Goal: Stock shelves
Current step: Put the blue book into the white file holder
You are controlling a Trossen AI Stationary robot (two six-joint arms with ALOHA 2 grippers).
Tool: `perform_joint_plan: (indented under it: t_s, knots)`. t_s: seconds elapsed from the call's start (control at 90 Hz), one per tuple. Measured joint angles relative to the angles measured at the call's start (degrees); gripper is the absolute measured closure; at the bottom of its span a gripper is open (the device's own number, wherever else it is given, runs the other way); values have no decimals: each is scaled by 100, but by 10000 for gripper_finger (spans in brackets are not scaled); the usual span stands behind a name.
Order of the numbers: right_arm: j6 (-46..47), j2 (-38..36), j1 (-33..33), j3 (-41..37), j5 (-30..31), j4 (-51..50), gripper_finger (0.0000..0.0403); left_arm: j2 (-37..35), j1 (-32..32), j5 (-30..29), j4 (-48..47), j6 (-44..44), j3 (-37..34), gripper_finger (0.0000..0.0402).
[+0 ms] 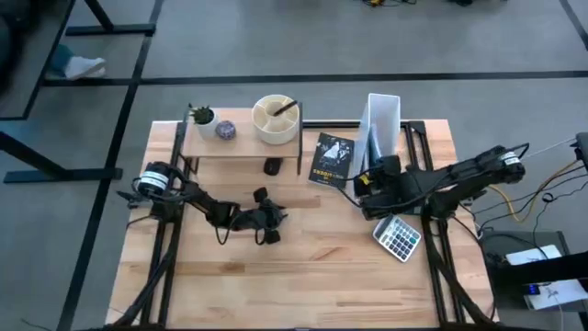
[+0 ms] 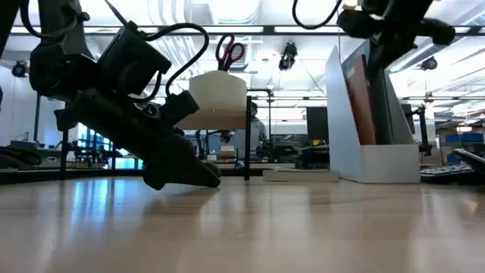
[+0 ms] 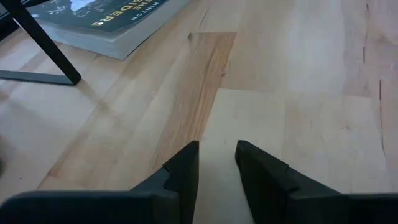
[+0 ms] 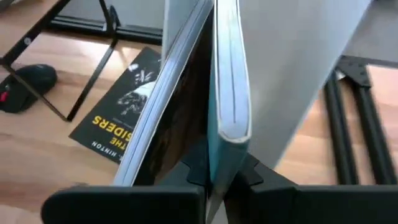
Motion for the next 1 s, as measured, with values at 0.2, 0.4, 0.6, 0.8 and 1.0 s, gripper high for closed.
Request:
perform_joint_plan:
  t_s: [0.2,0.4,0.6,0.8,1.0]
  knots:
    - [117,4,13,-357,-348,284,399,0,0,0,-2,2,-2,303]
    - [62,17,48,-315,-607,451,369,1,0,0,-2,2,-2,303]
    - [-495,17,53,-62,-608,638,316,0,0,0,-2,2,-2,303]
    - [-1162,17,63,351,-740,576,264,0,0,0,-4,2,-4,303]
    - [-1674,-5,79,879,-1001,214,219,-1,0,0,-5,2,-4,303]
